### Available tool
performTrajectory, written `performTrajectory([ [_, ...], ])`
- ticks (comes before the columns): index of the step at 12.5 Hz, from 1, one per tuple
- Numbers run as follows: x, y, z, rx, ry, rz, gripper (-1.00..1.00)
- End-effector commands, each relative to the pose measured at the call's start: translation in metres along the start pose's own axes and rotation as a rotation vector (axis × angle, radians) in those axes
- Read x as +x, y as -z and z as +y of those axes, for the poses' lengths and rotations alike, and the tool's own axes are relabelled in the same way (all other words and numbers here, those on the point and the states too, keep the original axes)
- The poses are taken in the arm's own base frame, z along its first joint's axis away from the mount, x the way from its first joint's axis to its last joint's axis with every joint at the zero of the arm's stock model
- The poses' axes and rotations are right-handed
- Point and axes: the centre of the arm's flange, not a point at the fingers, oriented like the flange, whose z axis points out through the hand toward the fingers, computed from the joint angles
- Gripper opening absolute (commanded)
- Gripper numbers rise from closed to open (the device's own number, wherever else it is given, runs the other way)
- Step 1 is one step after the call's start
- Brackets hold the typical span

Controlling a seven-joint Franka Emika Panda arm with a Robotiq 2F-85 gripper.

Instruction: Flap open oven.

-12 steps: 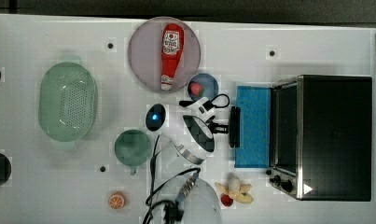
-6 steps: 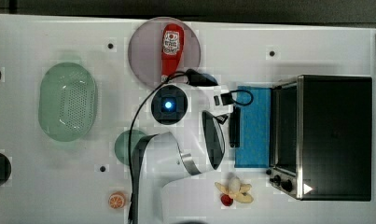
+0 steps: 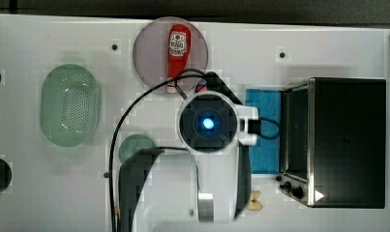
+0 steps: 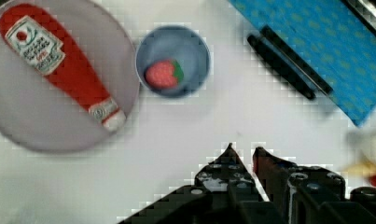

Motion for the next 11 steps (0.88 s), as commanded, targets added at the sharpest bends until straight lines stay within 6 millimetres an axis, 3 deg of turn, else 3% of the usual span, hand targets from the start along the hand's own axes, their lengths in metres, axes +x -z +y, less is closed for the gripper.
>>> performTrajectory([
  [1, 0.008, 0.07, 0.018, 0.034, -0.076, 0.013, -0.65],
  [3, 0.007, 0.105, 0.027, -0.009, -0.085, -0.024, -0.65],
  [6, 0.012, 0.137, 0.037, -0.061, -0.107, -0.07, -0.65],
  [11, 0.01, 0.146, 0.035, -0.048, -0.098, -0.065, -0.65],
])
